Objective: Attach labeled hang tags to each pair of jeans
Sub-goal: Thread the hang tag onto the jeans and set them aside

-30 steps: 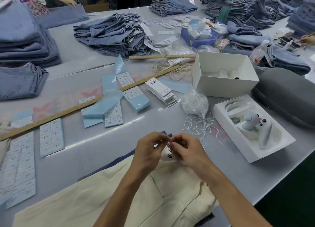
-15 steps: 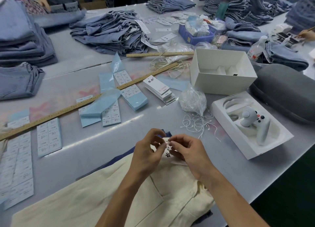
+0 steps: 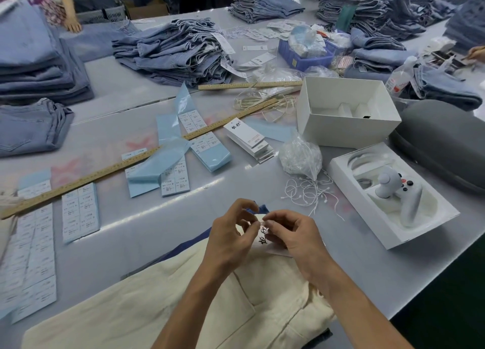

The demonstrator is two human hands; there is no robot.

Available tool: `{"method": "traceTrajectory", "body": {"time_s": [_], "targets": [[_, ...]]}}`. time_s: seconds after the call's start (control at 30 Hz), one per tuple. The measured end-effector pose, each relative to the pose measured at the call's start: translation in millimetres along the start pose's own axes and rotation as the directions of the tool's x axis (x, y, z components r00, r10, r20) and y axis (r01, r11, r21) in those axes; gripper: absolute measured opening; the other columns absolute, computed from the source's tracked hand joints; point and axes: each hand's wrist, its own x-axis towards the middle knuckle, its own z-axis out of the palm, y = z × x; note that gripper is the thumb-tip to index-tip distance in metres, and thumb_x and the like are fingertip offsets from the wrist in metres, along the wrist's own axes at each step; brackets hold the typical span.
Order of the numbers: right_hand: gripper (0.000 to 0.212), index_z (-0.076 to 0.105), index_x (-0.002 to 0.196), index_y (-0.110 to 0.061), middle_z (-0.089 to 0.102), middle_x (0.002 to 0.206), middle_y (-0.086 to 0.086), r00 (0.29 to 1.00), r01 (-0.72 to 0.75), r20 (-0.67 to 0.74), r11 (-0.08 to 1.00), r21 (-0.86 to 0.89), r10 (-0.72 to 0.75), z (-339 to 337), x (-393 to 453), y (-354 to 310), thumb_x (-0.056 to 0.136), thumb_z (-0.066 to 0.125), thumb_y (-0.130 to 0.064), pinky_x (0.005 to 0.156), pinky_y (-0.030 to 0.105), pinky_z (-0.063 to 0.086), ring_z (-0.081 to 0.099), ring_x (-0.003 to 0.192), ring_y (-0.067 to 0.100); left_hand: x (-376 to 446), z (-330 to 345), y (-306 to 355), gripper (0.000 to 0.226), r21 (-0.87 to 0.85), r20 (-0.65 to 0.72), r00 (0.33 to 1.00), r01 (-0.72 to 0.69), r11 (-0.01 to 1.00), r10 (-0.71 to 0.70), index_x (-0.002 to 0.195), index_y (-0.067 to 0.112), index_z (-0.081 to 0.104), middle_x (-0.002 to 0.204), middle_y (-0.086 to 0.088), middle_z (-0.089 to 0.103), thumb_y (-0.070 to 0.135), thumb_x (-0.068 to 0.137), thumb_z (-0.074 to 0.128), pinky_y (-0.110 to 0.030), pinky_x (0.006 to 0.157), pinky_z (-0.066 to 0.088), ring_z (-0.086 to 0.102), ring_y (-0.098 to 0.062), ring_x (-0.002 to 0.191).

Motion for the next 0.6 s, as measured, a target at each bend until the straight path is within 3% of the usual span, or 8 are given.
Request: {"method": "traceTrajectory", "body": {"time_s": [0.17,0.3,0.43,0.6], "targets": [[0.021,0.079,0.085,-0.018,0.075,0.081,0.006,0.999,-0.007,0.031,0.999,-0.043,0.008,-0.9,0.6,1.4,0.091,0.07,-0.001,0.071,0.025,0.058,0.071,0.076,0.014,0.7,-0.6,-1.8,0.032,0.019,0.026,1.0,-0.005,1.0,0.005,0.101,0.038,0.059,0.087,0.014,0.069,0.015,0.088,0.077,-0.015,0.065,0.05,0.067,-0.01,0.079],[0.017,0.079,0.088,-0.013,0.076,0.087,0.012,0.998,0.044,0.051,0.996,-0.08,-0.04,-0.2,0.6,2.4,0.091,0.069,0.001,0.078,0.026,0.058,0.071,0.08,0.017,1.8,0.4,-3.7,0.031,0.02,0.053,0.998,-0.022,1.0,0.021,0.102,0.037,0.058,0.088,0.013,0.069,0.014,0.089,0.075,-0.013,0.062,0.048,0.066,-0.011,0.08],[0.02,0.078,0.084,-0.018,0.075,0.082,0.007,1.0,0.002,0.028,0.999,-0.054,-0.001,-0.9,0.9,1.8,0.092,0.069,-0.002,0.07,0.026,0.06,0.072,0.078,0.015,3.0,-0.5,-5.7,0.032,0.007,0.043,0.999,-0.02,1.0,0.02,0.102,0.036,0.057,0.088,0.014,0.069,0.013,0.089,0.075,-0.015,0.062,0.049,0.067,-0.012,0.08],[0.02,0.078,0.086,-0.014,0.075,0.087,0.012,0.998,0.047,0.044,0.998,-0.043,-0.045,0.4,1.2,2.6,0.092,0.067,0.002,0.074,0.024,0.058,0.071,0.08,0.016,4.2,1.1,-5.9,0.03,0.007,0.051,0.998,-0.028,1.0,0.028,0.101,0.036,0.057,0.086,0.011,0.069,0.015,0.089,0.075,-0.015,0.063,0.048,0.066,-0.013,0.078]]}}
